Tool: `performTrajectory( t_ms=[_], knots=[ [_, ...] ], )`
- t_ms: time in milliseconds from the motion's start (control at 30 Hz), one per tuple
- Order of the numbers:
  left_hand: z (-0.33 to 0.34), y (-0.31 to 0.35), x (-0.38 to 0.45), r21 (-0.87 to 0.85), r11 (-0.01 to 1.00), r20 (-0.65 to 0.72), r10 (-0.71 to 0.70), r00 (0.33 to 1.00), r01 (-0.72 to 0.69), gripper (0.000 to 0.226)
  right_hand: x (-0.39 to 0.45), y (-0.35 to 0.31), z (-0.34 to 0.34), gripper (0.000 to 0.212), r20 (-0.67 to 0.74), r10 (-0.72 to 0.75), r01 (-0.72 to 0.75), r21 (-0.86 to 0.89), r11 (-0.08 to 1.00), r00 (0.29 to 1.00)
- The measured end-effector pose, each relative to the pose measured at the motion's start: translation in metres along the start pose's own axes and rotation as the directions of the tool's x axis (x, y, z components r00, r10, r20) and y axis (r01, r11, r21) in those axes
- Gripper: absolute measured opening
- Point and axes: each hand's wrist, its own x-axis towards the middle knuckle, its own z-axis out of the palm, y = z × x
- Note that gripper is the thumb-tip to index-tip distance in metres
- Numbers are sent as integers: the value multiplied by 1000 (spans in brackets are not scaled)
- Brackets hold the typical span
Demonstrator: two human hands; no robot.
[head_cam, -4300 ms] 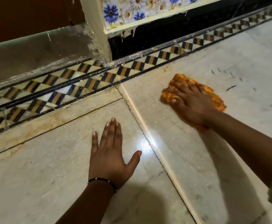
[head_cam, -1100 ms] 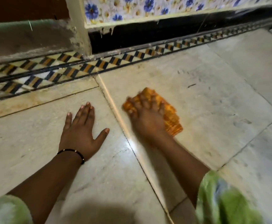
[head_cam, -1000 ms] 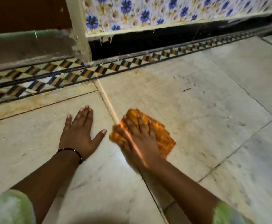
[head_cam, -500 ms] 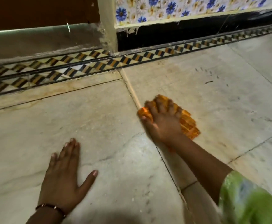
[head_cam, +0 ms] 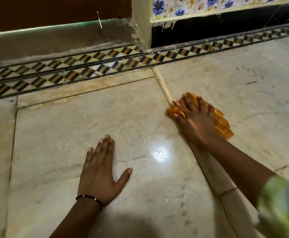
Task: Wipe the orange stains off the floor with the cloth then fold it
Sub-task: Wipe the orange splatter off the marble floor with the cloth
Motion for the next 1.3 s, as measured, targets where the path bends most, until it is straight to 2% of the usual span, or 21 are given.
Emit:
performTrajectory(
  t_ms=[33,100,200,300,367,400,433,500,533,567,600,633,700,800,900,1000,1067,1133,1200,1233,1300],
  knots=[
    [0,0,0,6,1000,2,0,1000,0,91,15,-19,1,56,5,-24,24,27,999,1000],
    [-2,-1,0,13,1000,6,-3,1000,3,91,24,-57,5,52,25,-167,165,64,984,986],
    [-3,-1,1,20,1000,-8,-1,1000,1,93,-16,-91,18,54,65,-412,412,14,911,909],
    [-1,0,-1,8,1000,-32,8,999,-8,94,-86,-72,25,55,51,-582,584,-66,809,812],
    [-1,-1,-1,-2,1000,-46,12,999,-12,94,-131,-38,24,59,45,-611,612,-100,784,790],
    [-1,-2,-1,-6,1000,-49,12,999,-12,95,-147,-17,20,63,28,-599,598,-122,792,800],
    [-1,-2,-1,-4,1000,-54,9,999,-9,95,-156,3,14,71,2,-538,534,-127,836,843],
    [0,0,-1,5,1000,-58,-1,998,1,97,-152,37,3,89,-48,-232,227,-83,970,972],
    [0,2,-1,13,1000,-54,-3,999,4,97,-140,45,-2,97,-57,-31,29,-41,999,998],
    [-1,3,-3,19,1000,-45,-11,999,12,97,-125,45,-3,102,-36,132,-132,-8,991,991],
    [-1,4,-5,16,1000,-38,-24,999,24,96,-109,39,-2,104,-11,226,-226,1,974,974],
    [-2,7,-9,4,999,-29,-42,999,42,95,-94,29,0,104,10,248,-248,-13,969,969],
    [-4,12,-25,-18,997,-10,-73,997,73,93,-76,2,4,98,45,141,-139,-47,989,989],
    [-7,7,-62,-9,995,-3,-102,995,102,92,-82,-43,11,84,108,-181,188,-56,981,978],
    [-3,-11,-92,19,988,-1,-151,989,151,88,-119,-59,16,75,125,-484,497,-105,861,866],
    [2,-16,-101,18,989,-14,-145,989,146,83,-147,-19,14,66,130,-649,660,-82,747,750],
    [4,-13,-100,19,989,-25,-147,989,147,81,-140,16,7,62,103,-608,616,-86,783,787],
    [5,-11,-100,31,990,-34,-139,990,140,81,-114,34,1,60,52,-414,417,-74,906,909],
    [6,-10,-101,47,989,-28,-140,990,141,80,-78,21,2,64,9,-177,177,-35,984,984],
    [6,-11,-101,54,988,-26,-143,989,144,80,-62,5,4,65,9,-100,100,-14,995,995],
    [6,-10,-102,53,988,-12,-148,989,148,80,-43,-35,11,64,44,-133,134,-4,991,990]
  ],
)
